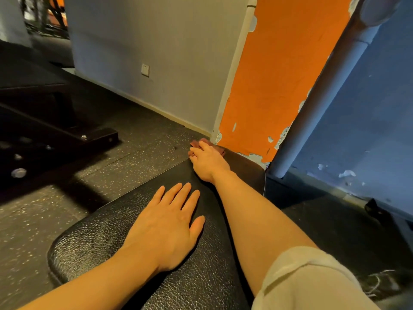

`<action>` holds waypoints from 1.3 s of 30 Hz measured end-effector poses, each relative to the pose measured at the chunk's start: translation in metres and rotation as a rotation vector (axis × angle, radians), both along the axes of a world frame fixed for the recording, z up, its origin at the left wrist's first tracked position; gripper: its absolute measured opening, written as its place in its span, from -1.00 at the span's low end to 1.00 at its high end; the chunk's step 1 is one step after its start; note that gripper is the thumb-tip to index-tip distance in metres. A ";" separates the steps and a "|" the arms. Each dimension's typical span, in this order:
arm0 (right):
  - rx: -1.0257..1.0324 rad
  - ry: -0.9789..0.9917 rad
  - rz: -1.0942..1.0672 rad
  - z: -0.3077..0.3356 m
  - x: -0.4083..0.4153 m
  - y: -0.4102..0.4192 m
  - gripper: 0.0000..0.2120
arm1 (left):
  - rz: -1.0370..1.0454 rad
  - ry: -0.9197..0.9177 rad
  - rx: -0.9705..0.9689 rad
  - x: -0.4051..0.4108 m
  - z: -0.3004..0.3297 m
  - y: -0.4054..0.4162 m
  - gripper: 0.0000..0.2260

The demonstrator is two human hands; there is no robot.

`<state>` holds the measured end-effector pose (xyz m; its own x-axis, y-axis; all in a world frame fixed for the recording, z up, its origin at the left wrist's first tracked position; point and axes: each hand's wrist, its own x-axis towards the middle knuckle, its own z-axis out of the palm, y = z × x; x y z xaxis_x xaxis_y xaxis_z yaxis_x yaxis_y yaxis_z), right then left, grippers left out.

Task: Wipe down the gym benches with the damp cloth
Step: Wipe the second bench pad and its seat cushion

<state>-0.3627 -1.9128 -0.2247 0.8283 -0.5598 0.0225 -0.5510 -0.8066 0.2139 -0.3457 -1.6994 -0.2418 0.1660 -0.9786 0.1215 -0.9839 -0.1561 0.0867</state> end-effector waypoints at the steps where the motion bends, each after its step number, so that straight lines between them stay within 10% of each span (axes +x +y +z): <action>1: 0.012 0.006 -0.060 -0.002 -0.010 -0.009 -0.56 | 0.001 0.009 0.002 0.000 0.000 0.000 -0.18; 18: 0.082 -0.292 -0.530 -0.025 -0.121 0.000 -0.52 | 0.002 -0.015 0.016 -0.002 0.000 0.000 -0.16; 27: 0.213 -0.188 -0.151 -0.001 -0.064 0.066 -0.45 | 0.009 -0.005 0.039 -0.003 0.003 -0.001 -0.14; 39: 0.606 -1.044 -0.339 0.025 -0.113 0.072 -0.52 | 0.036 0.091 -0.111 -0.001 0.005 0.004 -0.34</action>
